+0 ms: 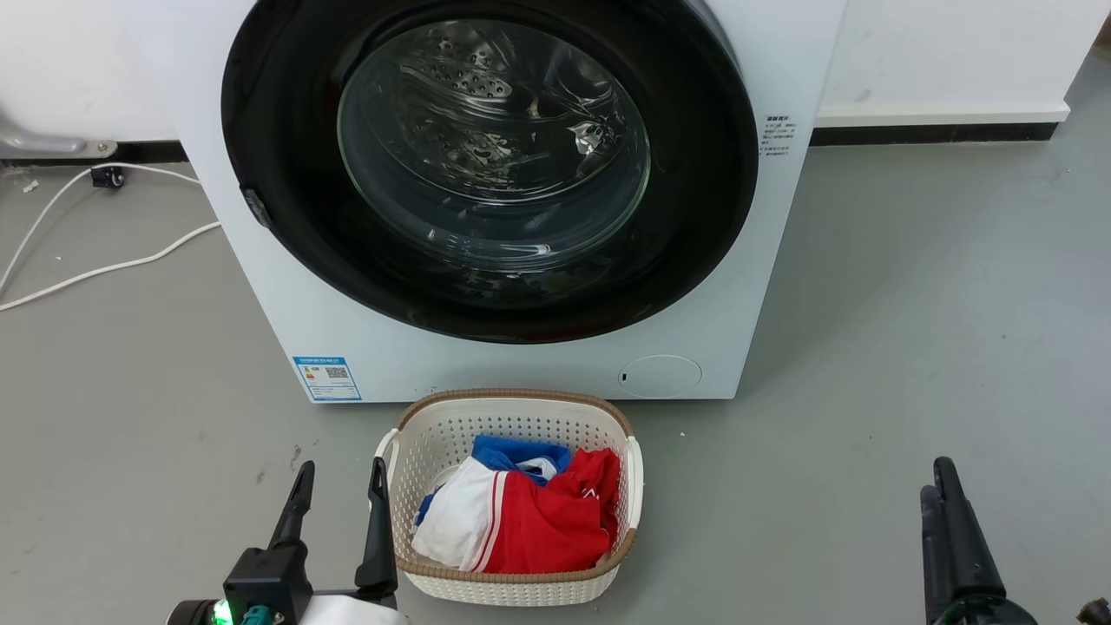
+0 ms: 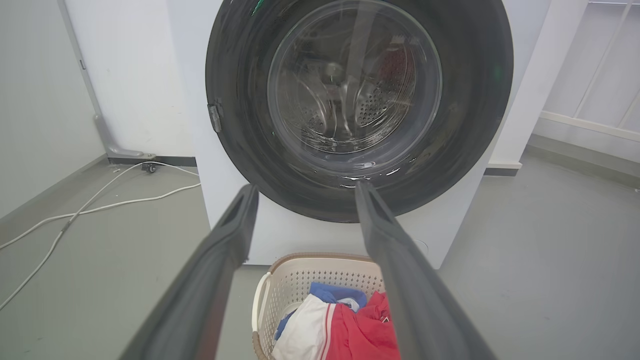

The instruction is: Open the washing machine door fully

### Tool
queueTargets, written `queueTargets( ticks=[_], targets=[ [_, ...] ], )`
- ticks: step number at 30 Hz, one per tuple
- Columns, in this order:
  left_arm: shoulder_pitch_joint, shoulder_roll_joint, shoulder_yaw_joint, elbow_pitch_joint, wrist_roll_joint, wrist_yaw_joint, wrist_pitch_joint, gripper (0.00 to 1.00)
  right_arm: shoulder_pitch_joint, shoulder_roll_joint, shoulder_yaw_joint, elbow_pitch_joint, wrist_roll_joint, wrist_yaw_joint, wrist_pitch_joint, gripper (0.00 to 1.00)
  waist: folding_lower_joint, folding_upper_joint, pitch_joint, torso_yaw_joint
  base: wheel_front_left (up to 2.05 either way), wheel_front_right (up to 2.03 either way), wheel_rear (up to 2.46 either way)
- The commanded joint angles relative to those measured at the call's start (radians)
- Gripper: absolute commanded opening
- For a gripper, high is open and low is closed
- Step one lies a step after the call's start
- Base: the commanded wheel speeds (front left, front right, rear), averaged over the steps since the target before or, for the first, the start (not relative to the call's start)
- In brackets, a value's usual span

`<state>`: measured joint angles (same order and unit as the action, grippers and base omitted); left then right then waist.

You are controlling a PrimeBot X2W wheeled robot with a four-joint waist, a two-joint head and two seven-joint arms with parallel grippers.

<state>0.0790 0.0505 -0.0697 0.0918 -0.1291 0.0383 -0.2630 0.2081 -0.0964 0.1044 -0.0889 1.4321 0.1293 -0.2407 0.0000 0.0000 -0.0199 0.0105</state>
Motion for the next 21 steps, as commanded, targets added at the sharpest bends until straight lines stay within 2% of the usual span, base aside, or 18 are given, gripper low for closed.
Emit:
queueTargets(
  ticks=[1, 5, 10, 11, 12, 21],
  targets=[
    [0.009, 0.000, 0.002, 0.001, -0.005, -0.001, -0.003, 1.00, 0.013, -0.010, -0.001, -0.011, 0.042, 0.003, 0.017, 1.00, 0.0000, 0.0000, 0.000, 0.000, 0.00, 0.00, 0.00],
    [0.009, 0.000, 0.002, 0.003, -0.004, -0.002, -0.003, 1.00, 0.032, -0.025, -0.036, -0.033, 0.191, 0.003, 0.093, 1.00, 0.0000, 0.0000, -0.001, 0.000, 0.00, 0.00, 0.00],
    [0.010, 0.000, 0.003, 0.004, -0.005, 0.000, -0.003, 1.00, 0.047, -0.022, -0.096, -0.043, 0.266, 0.003, 0.181, 1.00, 0.0000, 0.0000, -0.001, 0.001, 0.00, 0.00, 0.00],
    [0.009, 0.000, 0.003, 0.003, -0.005, 0.000, -0.003, 1.00, 0.049, -0.018, -0.102, -0.044, 0.270, 0.003, 0.196, 0.43, 0.0000, 0.0000, 0.000, 0.001, 0.00, 0.00, 0.00],
    [0.009, 0.000, 0.003, 0.004, -0.005, 0.000, -0.003, 1.00, 0.050, -0.014, -0.112, -0.046, 0.271, 0.003, 0.206, 0.00, 0.0000, 0.0000, 0.000, 0.002, 0.00, 0.00, 0.00],
    [0.010, 0.000, 0.005, -0.001, 0.000, 0.005, -0.003, 1.00, 0.055, 0.025, -0.155, -0.043, 0.252, 0.003, 0.271, 0.00, 0.0000, 0.0000, 0.003, 0.002, 0.00, 0.00, 0.00]
  ],
)
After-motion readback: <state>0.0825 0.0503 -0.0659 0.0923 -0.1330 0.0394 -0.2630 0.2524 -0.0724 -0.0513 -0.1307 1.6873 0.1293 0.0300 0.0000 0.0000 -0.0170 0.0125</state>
